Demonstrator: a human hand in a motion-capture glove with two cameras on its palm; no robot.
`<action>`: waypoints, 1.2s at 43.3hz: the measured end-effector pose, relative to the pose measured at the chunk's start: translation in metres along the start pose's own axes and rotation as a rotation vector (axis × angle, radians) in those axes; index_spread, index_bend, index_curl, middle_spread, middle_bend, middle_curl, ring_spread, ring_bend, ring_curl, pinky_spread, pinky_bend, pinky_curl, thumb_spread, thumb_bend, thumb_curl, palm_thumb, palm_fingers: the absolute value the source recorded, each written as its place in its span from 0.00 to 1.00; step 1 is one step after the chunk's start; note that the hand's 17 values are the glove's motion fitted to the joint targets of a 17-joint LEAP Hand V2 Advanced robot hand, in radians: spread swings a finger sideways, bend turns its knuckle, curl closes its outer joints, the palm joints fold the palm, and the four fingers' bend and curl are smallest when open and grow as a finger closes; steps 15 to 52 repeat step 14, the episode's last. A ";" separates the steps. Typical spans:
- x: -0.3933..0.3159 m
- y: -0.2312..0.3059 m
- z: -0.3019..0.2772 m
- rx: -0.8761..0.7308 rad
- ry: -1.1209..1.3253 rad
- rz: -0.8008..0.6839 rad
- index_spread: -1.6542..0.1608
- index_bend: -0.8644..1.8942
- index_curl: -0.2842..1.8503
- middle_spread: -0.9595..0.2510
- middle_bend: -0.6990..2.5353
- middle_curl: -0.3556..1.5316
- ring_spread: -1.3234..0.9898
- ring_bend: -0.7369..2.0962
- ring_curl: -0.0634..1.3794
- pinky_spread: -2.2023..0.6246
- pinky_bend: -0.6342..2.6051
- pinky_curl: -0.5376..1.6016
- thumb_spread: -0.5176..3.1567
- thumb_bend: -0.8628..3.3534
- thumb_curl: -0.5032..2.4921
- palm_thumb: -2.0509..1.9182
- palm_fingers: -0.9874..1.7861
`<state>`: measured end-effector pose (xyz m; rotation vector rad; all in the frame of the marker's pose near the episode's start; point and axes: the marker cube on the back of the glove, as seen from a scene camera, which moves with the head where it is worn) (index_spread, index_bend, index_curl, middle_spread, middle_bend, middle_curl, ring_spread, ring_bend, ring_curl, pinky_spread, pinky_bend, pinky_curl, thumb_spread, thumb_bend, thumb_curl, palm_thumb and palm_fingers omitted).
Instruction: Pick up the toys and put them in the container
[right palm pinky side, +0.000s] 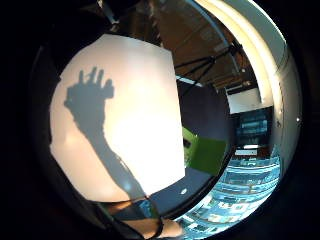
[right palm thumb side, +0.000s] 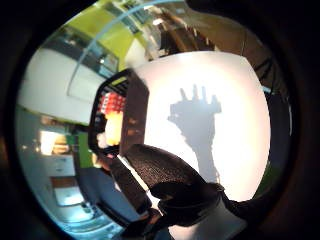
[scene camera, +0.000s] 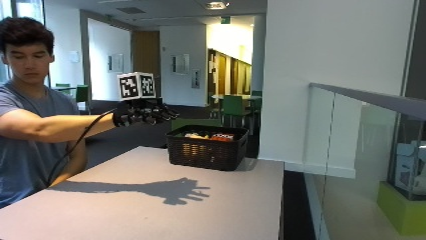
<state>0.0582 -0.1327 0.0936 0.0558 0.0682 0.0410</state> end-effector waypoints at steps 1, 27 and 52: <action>0.005 0.002 0.002 0.002 -0.004 0.006 0.73 0.37 0.24 0.75 0.27 0.47 0.52 0.41 0.24 0.77 0.51 0.41 0.39 0.17 0.25 0.47 0.31; 0.029 0.017 0.012 0.014 -0.008 0.014 0.73 0.36 0.25 0.75 0.27 0.44 0.52 0.39 0.24 0.77 0.49 0.40 0.40 0.18 0.23 0.47 0.33; 0.029 0.017 0.012 0.014 -0.008 0.014 0.73 0.36 0.25 0.75 0.27 0.44 0.52 0.39 0.24 0.77 0.49 0.40 0.40 0.18 0.23 0.47 0.33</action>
